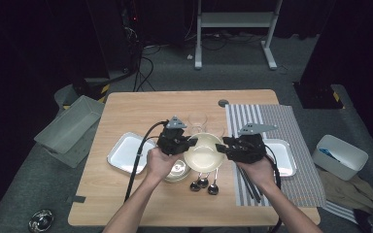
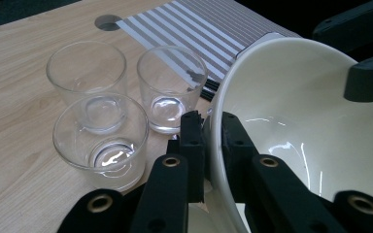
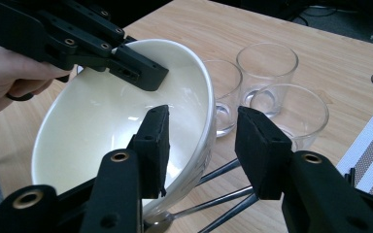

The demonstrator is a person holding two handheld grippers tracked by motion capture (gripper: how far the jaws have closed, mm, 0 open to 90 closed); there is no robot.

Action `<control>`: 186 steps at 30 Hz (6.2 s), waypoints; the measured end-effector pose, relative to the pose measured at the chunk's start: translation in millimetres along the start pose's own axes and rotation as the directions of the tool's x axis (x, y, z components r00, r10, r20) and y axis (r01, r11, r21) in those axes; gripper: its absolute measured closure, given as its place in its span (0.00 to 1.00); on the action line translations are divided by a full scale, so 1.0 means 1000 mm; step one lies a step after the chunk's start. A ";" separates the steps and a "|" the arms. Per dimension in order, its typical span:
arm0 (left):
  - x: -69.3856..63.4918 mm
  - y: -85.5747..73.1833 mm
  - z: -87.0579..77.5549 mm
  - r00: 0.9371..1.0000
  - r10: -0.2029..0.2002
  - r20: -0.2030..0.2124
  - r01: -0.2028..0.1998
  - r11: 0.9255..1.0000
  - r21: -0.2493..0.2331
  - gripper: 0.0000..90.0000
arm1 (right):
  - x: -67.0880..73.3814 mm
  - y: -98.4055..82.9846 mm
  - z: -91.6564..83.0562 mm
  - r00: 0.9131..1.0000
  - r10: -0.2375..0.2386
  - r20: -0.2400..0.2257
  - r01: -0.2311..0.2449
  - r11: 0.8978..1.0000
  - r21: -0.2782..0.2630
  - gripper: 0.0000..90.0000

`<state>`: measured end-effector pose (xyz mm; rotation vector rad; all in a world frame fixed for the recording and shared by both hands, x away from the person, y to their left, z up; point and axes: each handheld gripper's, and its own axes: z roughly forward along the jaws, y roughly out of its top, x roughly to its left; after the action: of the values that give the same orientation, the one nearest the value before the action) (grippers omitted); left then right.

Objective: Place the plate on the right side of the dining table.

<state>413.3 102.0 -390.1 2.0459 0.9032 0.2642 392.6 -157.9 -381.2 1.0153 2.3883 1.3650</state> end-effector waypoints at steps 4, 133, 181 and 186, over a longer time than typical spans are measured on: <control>0.000 0.000 0.000 1.000 -0.002 0.001 0.002 1.000 0.000 0.92 | -0.001 0.003 0.007 1.000 -0.002 0.010 0.001 1.000 0.015 0.67; 0.010 -0.028 -0.057 0.994 -0.003 -0.105 -0.018 0.980 -0.197 0.42 | -0.024 0.005 0.001 0.998 0.002 0.069 -0.010 0.993 0.121 0.93; 0.034 -0.083 -0.090 0.968 -0.124 -0.217 0.073 0.971 -0.229 0.42 | -0.038 -0.003 -0.020 0.993 0.048 0.105 -0.058 0.994 0.092 0.93; 0.036 -0.090 -0.091 0.964 -0.133 -0.231 0.080 0.971 -0.225 0.42 | -0.040 -0.005 -0.022 0.993 0.054 0.108 -0.064 0.994 0.092 0.93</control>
<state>349.8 217.6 -410.3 1.7834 1.0830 0.5406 409.1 -200.6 -378.7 1.1618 2.3830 1.1938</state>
